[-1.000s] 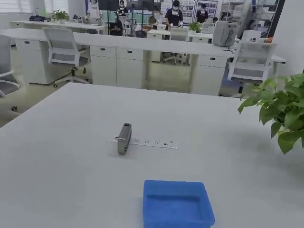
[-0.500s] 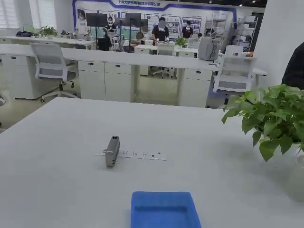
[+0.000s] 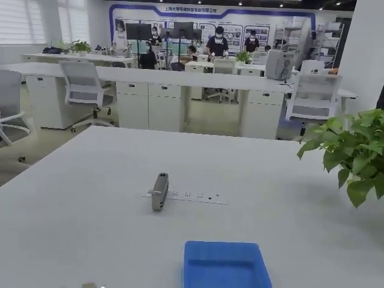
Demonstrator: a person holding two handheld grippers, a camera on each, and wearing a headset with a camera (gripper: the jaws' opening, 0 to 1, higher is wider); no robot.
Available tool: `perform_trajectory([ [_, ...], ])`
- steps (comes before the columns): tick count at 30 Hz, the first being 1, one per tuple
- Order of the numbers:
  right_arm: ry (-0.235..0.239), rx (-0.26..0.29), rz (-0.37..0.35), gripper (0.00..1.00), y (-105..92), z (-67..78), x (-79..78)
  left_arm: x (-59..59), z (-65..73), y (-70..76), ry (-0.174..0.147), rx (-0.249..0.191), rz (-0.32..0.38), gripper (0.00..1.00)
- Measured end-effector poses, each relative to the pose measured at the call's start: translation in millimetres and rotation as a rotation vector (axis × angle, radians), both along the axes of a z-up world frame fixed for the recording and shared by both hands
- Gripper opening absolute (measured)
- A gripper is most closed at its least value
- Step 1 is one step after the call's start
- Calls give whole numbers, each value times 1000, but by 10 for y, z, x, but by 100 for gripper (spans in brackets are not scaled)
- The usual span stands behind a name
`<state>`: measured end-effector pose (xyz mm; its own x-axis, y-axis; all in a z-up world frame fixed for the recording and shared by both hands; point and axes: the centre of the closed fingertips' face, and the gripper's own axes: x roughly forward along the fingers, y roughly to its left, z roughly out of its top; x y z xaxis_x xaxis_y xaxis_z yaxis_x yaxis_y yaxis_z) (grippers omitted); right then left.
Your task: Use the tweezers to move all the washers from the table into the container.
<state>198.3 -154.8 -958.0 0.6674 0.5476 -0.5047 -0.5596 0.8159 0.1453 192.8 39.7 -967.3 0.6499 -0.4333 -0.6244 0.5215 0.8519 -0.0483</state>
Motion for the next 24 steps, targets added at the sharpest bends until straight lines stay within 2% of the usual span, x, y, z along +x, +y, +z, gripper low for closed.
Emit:
perform_trajectory([
  [3,-4,-19,-8,89,-33,-13,18,-29,57,187,-41,16,91,86],
  [6,-13,-38,-25,98,-84,-28,44,-70,82,316,-44,0,166,88],
  [8,-14,-41,-29,99,-111,-36,49,-84,105,403,-52,-26,222,90],
  [10,-26,-33,-39,99,-129,-14,65,-99,104,470,-57,-19,246,94],
  [12,-30,-38,-46,99,-147,-10,69,-112,111,562,-73,8,280,99],
  [16,-17,-51,-42,99,-156,-39,57,-112,134,629,-101,47,305,99],
  [24,-3,-59,-42,99,-159,-81,47,-81,152,644,-121,66,319,99],
])
